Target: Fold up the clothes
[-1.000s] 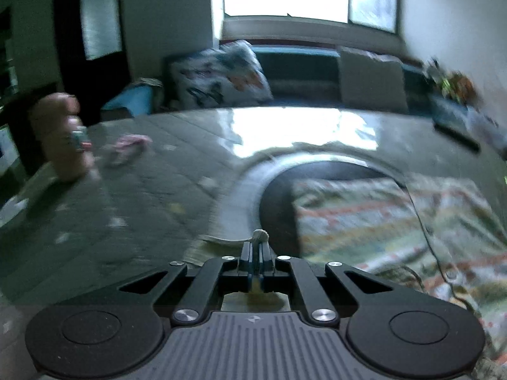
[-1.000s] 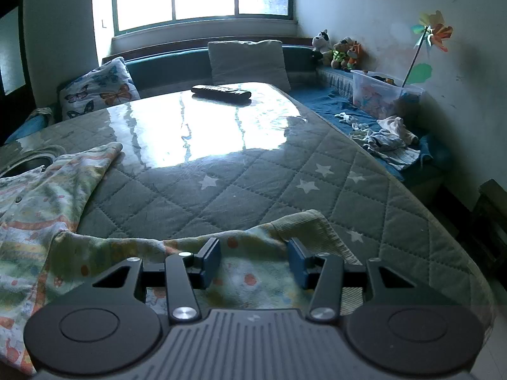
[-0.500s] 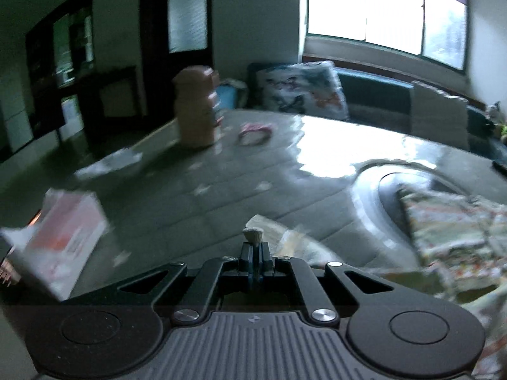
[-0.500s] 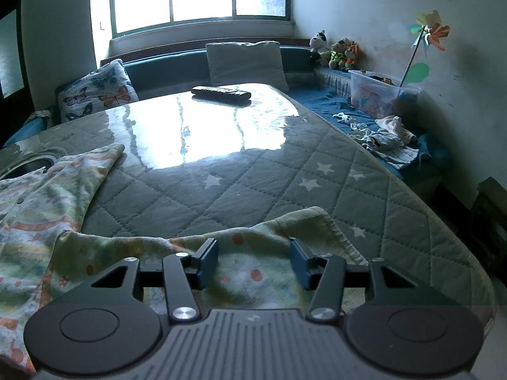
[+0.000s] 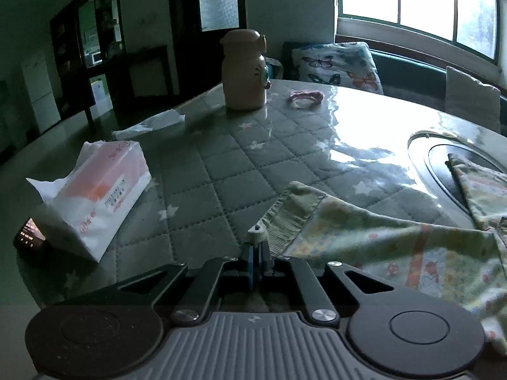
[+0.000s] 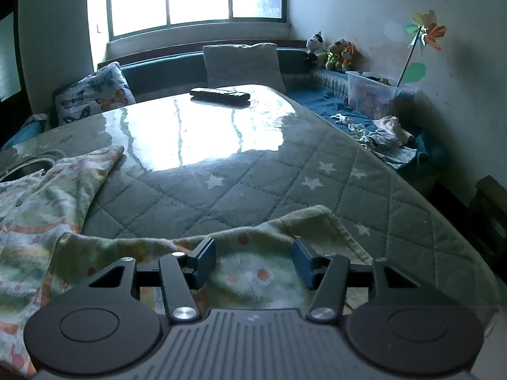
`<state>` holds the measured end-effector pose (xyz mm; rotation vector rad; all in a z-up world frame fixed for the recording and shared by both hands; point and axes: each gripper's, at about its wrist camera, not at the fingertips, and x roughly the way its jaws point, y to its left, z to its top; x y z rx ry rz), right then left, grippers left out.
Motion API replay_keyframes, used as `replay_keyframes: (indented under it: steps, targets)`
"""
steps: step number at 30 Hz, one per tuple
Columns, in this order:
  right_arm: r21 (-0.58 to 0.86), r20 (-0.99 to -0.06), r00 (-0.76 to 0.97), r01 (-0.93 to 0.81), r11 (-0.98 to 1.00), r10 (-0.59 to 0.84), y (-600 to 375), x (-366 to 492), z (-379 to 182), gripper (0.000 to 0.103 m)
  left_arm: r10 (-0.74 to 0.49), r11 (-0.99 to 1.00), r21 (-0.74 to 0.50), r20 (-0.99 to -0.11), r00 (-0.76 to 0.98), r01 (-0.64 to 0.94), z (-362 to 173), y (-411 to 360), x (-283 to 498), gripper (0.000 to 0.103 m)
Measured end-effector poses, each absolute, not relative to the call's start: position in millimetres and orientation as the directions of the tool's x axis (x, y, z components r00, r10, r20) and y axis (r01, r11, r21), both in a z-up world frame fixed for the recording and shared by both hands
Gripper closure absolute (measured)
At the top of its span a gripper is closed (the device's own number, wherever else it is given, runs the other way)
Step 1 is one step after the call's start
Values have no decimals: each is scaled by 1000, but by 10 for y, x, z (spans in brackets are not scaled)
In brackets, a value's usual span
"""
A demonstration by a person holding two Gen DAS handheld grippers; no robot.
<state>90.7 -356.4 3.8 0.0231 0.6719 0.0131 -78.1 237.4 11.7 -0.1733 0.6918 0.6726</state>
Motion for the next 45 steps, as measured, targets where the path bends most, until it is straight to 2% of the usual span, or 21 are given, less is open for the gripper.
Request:
replay_keyframes:
  steps: [4, 7, 11, 19, 20, 21, 22, 24, 27, 30, 36, 40, 45]
  targets:
    - [31, -620, 785, -6, 1000, 24, -3562, 939, 42, 47, 521, 781, 96, -645, 559, -617, 121, 2377, -717, 99]
    - [34, -619, 785, -8, 999, 27, -3564, 953, 49, 47, 530, 775, 100, -641, 555, -624, 160, 2376, -737, 93]
    - [41, -611, 790, -36, 999, 54, -3539, 874, 161, 47, 524, 785, 82, -617, 587, -615, 294, 2297, -754, 93]
    - [71, -589, 777, -225, 972, 223, -3161, 717, 358, 46, 305, 921, 3, -628, 716, -389, 355, 1714, -448, 92]
    - [80, -587, 769, -254, 964, 251, -3087, 705, 368, 46, 279, 933, -1, -632, 723, -361, 339, 1630, -396, 90]
    - [88, -586, 761, -281, 956, 278, -3013, 693, 379, 46, 259, 942, 0, -636, 727, -335, 322, 1548, -346, 85]
    - [94, -587, 751, -307, 947, 302, -2944, 677, 376, 46, 238, 951, 1, -639, 731, -309, 304, 1461, -294, 75]
    - [94, -588, 734, -356, 930, 341, -2792, 645, 371, 46, 202, 964, -1, -646, 736, -266, 270, 1314, -200, 64]
    - [94, -589, 704, -427, 899, 396, -2575, 594, 351, 43, 161, 977, 0, -656, 738, -213, 207, 1132, -63, 58]
    - [75, -598, 677, -484, 872, 428, -2346, 553, 294, 42, 152, 982, 20, -659, 737, -185, 136, 1020, 29, 58]
    - [32, -632, 644, -533, 846, 430, -2177, 477, 158, 42, 211, 977, 117, -630, 747, -177, 63, 961, 33, 56]
    - [10, -655, 648, -506, 862, 388, -2263, 438, 120, 43, 237, 971, 136, -624, 745, -196, 69, 1035, 2, 56]
    - [48, -649, 620, -544, 837, 440, -2265, 325, 257, 46, 222, 975, 117, -624, 749, -191, 152, 980, -15, 57]
